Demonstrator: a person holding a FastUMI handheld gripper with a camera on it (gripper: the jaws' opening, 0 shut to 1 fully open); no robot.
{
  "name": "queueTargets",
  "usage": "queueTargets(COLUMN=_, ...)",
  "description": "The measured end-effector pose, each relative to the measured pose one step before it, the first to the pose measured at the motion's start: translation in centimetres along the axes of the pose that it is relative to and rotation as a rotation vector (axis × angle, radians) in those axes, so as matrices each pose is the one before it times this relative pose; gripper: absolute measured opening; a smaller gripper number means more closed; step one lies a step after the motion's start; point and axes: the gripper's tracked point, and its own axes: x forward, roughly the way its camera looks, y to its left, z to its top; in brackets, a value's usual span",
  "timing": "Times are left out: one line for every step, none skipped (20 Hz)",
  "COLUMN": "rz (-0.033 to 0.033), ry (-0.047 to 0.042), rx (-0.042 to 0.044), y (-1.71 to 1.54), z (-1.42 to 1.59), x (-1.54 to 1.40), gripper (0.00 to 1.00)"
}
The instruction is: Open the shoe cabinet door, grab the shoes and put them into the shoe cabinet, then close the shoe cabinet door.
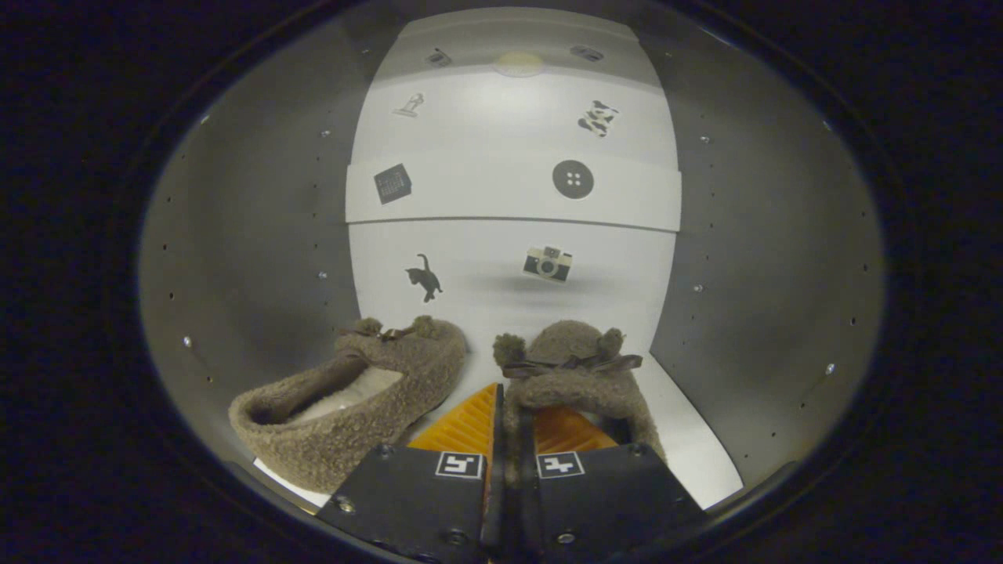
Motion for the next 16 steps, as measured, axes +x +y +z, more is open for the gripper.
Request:
queueTargets(rz=0.00371, ry=0.00882, rx=0.01154, y=-0.036, z=-0.041, x=0.005, gripper=0.13)
queueTargets(rz=0.01011, ry=0.00796, rx=0.00584, y=0.07, z=-0.01, x=-0.113, gripper=0.14)
queueTargets(rz=0.01473, ry=-0.02152, rx=-0.00664, y=0.213, z=0.425, x=-0.206, gripper=0.17)
queueTargets(rz=-0.00242, ry=-0.03565, rx=-0.01453, y=-0.195, z=0.701, x=0.037, gripper=0.19)
queueTargets(rz=-0.01102, ry=-0.02136, rx=-0.00228, y=-0.317, z=0.406, x=-0.032, gripper=0.2)
queueTargets(rz=-0.01385, ry=-0.00039, rx=0.00311, y=-0.172, z=-0.009, x=-0.383, gripper=0.21)
queueTargets(rz=0.00538, ry=0.00224, rx=0.00586, y=0.194, z=-0.031, x=-0.12, gripper=0.24)
queueTargets(rz=0.00274, ry=0.00396, rx=0.00219, y=0.142, z=0.104, x=0.197, gripper=0.27)
queueTargets(rz=-0.00198, ry=0.0088, rx=-0.0022, y=-0.057, z=0.035, x=0.221, gripper=0.3)
queueTargets(rz=0.0, ry=0.00972, rx=-0.00871, y=-0.101, z=0.146, x=0.385, gripper=0.33)
queueTargets(rz=0.00162, ry=0.01756, rx=-0.00853, y=-0.054, z=0.018, x=0.503, gripper=0.35)
queueTargets(rz=0.00729, ry=0.02965, rx=-0.00749, y=0.005, z=-0.236, x=0.565, gripper=0.38)
queueTargets(rz=0.02359, ry=0.02747, rx=-0.01542, y=0.465, z=-0.229, x=0.4, gripper=0.4)
queueTargets(rz=0.00429, ry=0.0325, rx=-0.02254, y=0.095, z=-0.402, x=0.429, gripper=0.42)
queueTargets(rz=-0.00024, ry=0.04709, rx=-0.01906, y=0.219, z=-0.698, x=0.476, gripper=0.44)
queueTargets(rz=0.02193, ry=0.06036, rx=-0.02601, y=0.688, z=-0.975, x=0.07, gripper=0.46)
